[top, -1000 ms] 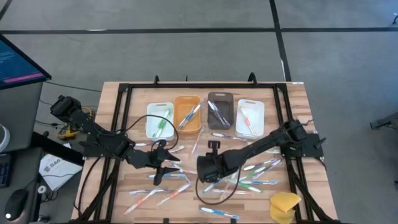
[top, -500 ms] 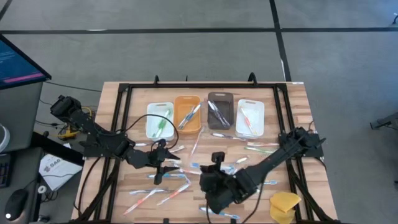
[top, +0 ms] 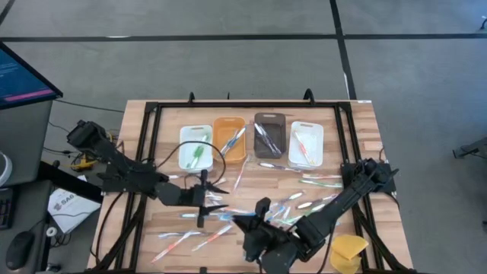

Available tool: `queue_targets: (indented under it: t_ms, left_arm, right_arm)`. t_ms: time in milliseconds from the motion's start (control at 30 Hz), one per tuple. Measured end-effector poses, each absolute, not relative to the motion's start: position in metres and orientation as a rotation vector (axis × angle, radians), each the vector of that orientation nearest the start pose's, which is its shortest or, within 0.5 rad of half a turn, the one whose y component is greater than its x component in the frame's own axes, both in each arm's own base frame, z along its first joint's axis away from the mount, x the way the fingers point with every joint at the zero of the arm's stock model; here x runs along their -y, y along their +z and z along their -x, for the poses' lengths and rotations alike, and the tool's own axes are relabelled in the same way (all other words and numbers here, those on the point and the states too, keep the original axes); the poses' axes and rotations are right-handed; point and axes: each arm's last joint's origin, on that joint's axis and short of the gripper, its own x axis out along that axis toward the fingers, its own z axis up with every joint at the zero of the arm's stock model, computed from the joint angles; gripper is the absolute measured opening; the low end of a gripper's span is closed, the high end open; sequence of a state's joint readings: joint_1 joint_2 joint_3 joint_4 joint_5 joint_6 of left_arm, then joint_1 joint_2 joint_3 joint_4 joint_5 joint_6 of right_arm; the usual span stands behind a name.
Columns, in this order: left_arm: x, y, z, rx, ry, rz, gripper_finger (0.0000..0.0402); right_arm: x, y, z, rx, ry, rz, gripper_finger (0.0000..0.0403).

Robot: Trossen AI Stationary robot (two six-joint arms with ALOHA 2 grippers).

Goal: Pick & Place Toothbrushes
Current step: Put the blue toothbrush into the orange bin

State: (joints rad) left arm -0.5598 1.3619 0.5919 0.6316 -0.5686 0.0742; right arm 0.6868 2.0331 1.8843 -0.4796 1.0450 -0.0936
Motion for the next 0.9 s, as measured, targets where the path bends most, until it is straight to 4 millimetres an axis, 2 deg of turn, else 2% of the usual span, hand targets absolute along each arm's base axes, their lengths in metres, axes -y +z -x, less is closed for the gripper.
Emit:
queue_targets:
  t_ms: [167,467,900]
  left_arm:
    - [0.14,0.214,-0.251,-0.045,-0.029,-0.173,0.0176]
    - [0.148,0.217,-0.258,0.172,-0.168,-0.242,0.0176]
    - [0.143,0.23,-0.261,0.297,-0.237,-0.203,0.0176]
  right_arm:
    - [-0.273,0.322,-0.373,-0.372,-0.273,0.562,0.0002]
    - [-0.274,0.336,-0.383,-0.262,-0.18,0.562,0.0002]
    - [-0.254,0.349,-0.403,-0.162,-0.141,0.536,0.0002]
